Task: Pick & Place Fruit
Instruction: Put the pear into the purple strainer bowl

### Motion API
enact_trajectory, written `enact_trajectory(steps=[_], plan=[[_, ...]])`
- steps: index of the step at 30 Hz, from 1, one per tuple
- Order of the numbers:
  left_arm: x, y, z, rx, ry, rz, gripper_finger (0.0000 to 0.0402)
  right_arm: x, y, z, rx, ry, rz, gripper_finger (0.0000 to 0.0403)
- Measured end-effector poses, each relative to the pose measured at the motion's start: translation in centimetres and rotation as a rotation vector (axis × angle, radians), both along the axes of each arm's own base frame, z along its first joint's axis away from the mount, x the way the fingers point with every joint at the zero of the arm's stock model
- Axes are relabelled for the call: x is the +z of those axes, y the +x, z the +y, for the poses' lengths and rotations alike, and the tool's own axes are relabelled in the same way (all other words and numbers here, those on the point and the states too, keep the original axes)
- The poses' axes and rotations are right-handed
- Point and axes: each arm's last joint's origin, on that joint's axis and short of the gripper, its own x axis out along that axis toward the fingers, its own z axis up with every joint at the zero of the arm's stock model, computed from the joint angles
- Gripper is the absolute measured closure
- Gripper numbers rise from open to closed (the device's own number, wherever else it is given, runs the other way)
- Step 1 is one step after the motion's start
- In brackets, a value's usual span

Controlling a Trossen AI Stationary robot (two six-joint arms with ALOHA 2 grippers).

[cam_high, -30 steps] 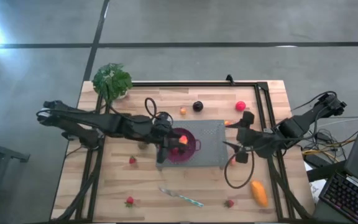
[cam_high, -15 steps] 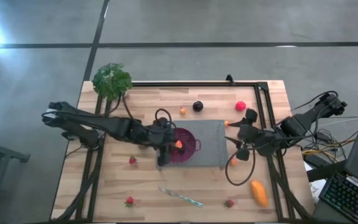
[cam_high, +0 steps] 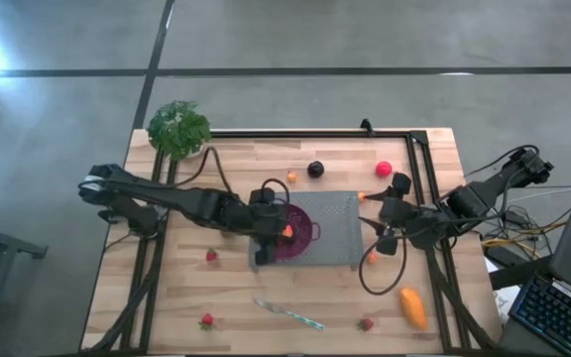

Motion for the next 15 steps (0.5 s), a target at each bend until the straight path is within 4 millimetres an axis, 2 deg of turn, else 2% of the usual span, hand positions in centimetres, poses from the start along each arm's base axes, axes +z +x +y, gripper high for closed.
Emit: enact_trajectory(steps=[8,15], plan=[[-0.5,2.1,-0.2,0.033,0.088,0.186,0.0266,0.0,0.0,0.0,0.0,0.0,0.001,0.0153],[-1.2,3.2,-0.5,0.022,0.101,0.214,0.0266,0.0,0.0,0.0,0.001,-0.003,0.004,0.0177]])
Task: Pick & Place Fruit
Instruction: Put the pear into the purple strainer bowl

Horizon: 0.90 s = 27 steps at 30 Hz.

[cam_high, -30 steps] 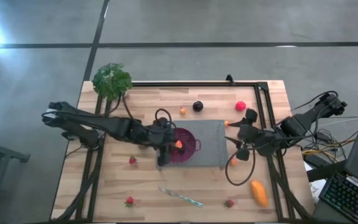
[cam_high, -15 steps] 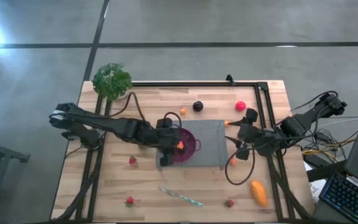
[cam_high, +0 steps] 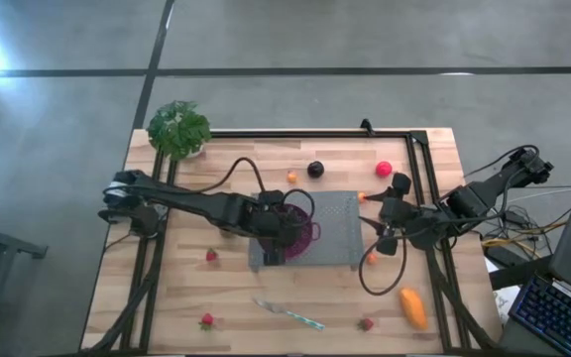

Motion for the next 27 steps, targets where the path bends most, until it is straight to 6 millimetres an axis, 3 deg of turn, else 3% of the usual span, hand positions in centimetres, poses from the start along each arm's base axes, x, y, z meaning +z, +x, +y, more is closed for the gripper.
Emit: enact_trajectory(steps=[8,17,27], plan=[[0.2,-0.2,0.0,0.009,-0.011,-0.004,0.0232,0.0,0.0,0.0,0.001,-0.002,0.001,0.0188],[0.5,-0.5,0.1,0.01,-0.021,0.001,0.0174,0.0,0.0,0.0,0.001,-0.003,0.004,0.0167],[5.0,-2.1,0.4,-0.009,-0.027,-0.084,0.0172,0.0,0.0,0.0,0.001,-0.004,0.006,0.0144]])
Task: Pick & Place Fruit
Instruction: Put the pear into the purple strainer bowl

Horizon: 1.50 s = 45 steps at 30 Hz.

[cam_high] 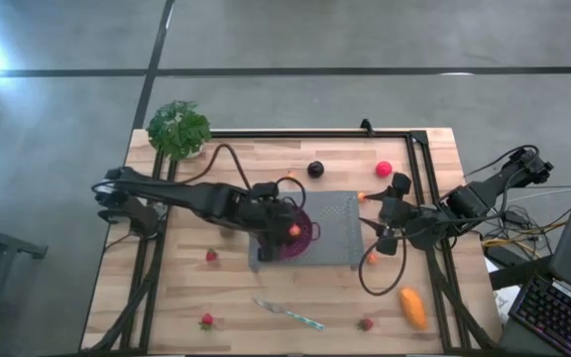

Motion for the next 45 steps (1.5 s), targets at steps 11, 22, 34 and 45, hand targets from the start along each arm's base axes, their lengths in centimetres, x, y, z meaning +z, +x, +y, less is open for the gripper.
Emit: enact_trajectory(steps=[11,22,34,45], plan=[[2.9,-5.6,-1.2,0.16,-0.001,-0.09,0.0172,-0.4,-0.4,-0.2,0.002,-0.03,0.054,0.0141],[0.5,-12.7,-3.7,0.295,0.013,-0.327,0.0172,-1.2,-0.7,0.1,0.108,0.07,0.166,0.0179],[-6.1,-16.6,-2.0,0.365,-0.113,-0.456,0.0172,-5.9,-1.9,0.5,0.015,0.218,0.326,0.0204],[-7.2,-18.3,-0.8,0.394,-0.124,-0.511,0.0172,-11.0,-2.5,1.0,-0.044,0.351,0.379,0.0197]])
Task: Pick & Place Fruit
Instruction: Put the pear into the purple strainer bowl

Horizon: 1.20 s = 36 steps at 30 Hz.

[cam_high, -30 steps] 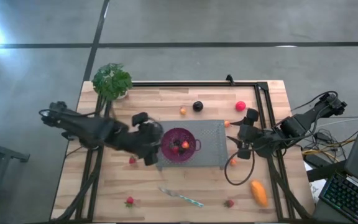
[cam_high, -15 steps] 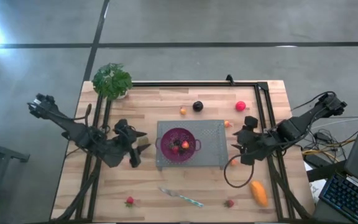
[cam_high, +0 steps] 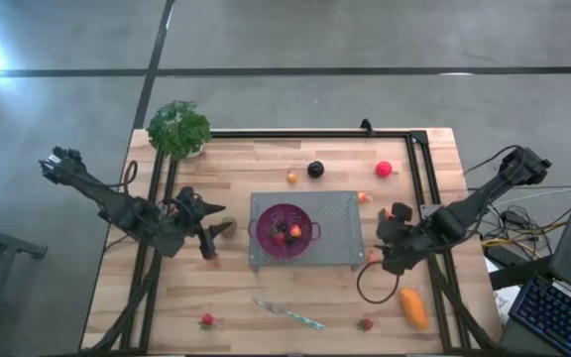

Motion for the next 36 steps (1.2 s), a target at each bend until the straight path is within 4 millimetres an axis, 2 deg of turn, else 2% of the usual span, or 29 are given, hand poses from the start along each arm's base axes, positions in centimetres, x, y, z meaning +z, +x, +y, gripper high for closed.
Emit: enact_trajectory(steps=[9,17,27,36], plan=[[0.0,-0.1,0.0,0.0,-0.002,-0.004,0.0172,-2.0,-0.8,1.1,0.037,0.108,0.038,0.018],[0.1,-0.1,0.0,-0.001,-0.005,-0.008,0.0172,-3.3,-1.9,2.9,0.063,0.105,-0.108,0.0168],[0.1,0.0,0.0,0.0,-0.009,-0.015,0.0172,-6.1,-2.7,2.4,-0.034,0.11,-0.145,0.0131],[0.1,0.0,0.0,0.0,-0.008,-0.014,0.0172,-6.8,-2.8,2.3,-0.034,0.123,-0.167,0.0089]])
